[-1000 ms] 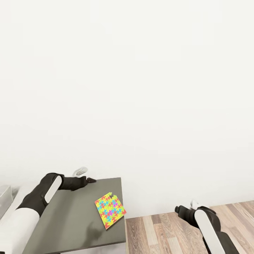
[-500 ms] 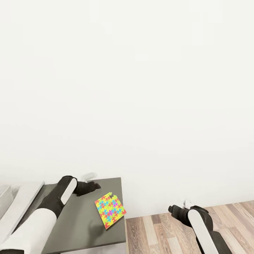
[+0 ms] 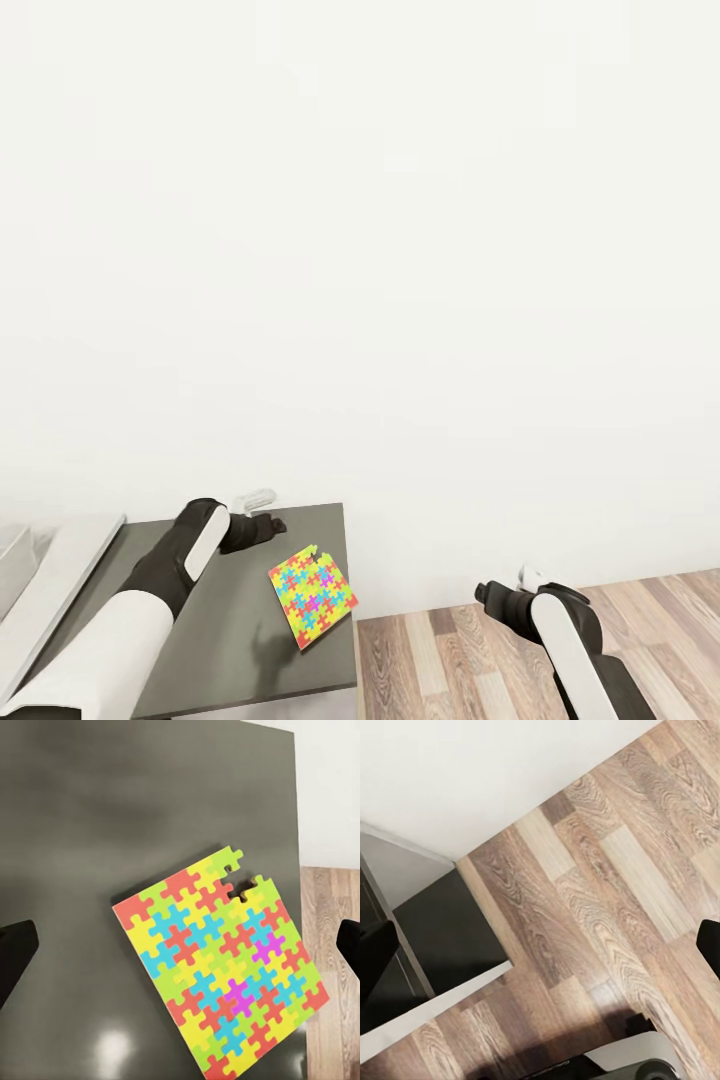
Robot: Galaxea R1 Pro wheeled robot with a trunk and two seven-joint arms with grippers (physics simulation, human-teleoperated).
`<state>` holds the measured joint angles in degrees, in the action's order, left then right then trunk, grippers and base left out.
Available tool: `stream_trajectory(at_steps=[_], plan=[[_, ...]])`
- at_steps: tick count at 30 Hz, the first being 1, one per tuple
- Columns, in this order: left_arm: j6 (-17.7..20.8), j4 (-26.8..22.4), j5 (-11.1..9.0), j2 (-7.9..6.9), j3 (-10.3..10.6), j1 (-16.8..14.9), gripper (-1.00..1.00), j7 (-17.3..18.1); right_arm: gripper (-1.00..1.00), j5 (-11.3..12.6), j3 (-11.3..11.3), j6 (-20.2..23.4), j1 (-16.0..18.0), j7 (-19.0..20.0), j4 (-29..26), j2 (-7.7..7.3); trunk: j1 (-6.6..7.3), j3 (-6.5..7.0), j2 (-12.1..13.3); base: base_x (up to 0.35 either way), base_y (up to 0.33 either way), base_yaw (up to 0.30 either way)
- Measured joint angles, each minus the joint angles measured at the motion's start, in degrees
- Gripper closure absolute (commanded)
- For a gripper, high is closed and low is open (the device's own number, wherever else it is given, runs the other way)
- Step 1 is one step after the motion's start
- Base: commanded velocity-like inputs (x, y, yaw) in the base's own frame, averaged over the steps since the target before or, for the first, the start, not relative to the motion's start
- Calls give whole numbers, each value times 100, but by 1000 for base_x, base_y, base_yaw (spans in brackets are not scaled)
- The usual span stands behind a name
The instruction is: Put all the toys in the child's room - the three board games (two on the bed and one on the table), the two jigsaw puzzles on the table, and the tennis ball on the table - inside the toy box on the table in the child's room.
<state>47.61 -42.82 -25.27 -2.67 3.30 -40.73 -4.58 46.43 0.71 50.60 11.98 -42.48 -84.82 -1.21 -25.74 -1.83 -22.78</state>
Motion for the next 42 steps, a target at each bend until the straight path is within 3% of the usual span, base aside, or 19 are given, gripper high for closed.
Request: stream_trajectory(at_steps=[14, 31, 42], plan=[[7, 0, 2, 3, 4, 0, -100, -9, -100, -3, 3, -2, 0, 2, 50, -55, 0, 0, 0, 0, -66, 0], [18, 0, -4, 21, -12, 0, -100, -16, -100, 3, 4, 0, 0, 0, -2, 8, 0, 0, 0, 0, -93, 0], [18, 0, -2, 24, -11, 0, -100, -19, -100, -1, 222, 1, 0, 0, -3, 3, 0, 0, 0, 0, -2, 0]])
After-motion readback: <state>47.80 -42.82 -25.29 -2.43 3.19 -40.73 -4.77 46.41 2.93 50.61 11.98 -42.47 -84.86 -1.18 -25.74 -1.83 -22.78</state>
